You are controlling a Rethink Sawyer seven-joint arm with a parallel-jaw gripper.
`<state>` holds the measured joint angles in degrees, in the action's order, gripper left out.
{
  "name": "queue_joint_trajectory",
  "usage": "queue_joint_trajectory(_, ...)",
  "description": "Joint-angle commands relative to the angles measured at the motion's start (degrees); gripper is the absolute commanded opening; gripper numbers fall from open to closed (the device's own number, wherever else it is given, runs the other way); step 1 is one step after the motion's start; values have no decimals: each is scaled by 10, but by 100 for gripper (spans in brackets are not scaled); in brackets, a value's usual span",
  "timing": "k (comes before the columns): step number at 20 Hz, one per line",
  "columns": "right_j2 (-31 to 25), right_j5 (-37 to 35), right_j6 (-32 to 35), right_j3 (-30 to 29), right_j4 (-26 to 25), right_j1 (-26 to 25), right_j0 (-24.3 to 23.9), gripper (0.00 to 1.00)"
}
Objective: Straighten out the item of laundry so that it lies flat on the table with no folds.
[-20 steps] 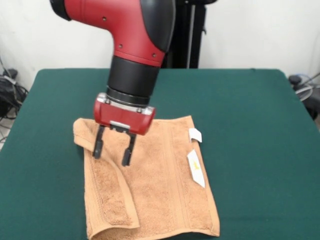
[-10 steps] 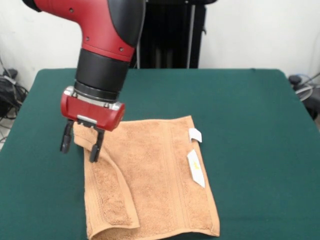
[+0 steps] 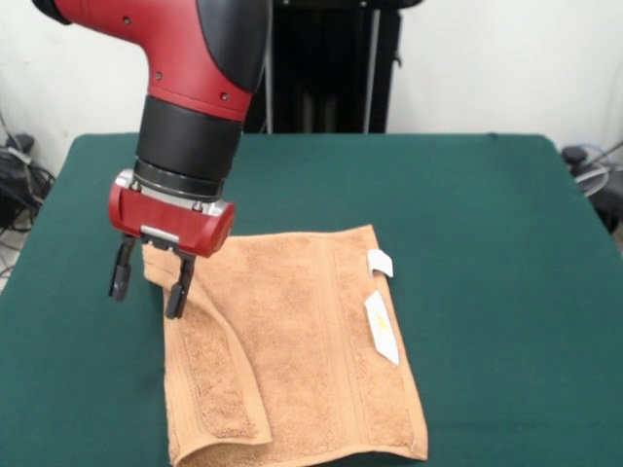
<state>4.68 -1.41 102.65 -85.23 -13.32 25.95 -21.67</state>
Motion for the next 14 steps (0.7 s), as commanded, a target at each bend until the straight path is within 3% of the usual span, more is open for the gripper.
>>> queue_joint_trajectory(1, -100, 14, 46, -14, -26, -10, -15, 100)
queue_joint_trajectory(14, -120, 47, 58, -14, -27, 8, -21, 100)
